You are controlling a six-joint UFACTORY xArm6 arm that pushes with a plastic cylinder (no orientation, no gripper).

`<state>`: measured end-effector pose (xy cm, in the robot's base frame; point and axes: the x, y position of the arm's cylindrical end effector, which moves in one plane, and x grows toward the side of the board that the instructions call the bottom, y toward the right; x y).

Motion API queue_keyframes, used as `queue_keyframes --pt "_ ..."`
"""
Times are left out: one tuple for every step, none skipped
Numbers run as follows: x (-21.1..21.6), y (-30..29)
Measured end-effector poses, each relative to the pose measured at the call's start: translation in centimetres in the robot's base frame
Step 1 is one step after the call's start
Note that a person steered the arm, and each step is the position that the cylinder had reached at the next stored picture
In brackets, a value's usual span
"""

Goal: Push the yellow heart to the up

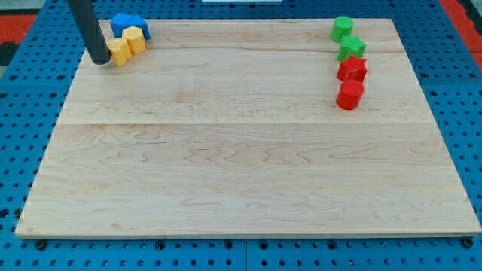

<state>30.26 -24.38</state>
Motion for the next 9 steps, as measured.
queue_keyframes --pt "0.0 -0.1" --pt "0.0 -0.3" --pt "-0.4 -0.3" --pt "-0.9 -0.3" --pt "-1.4 -0.3" --pt "-1.6 -0.3" --pt "-1.6 -0.3" --pt "0.5 -0.1" --pt "2.0 0.0"
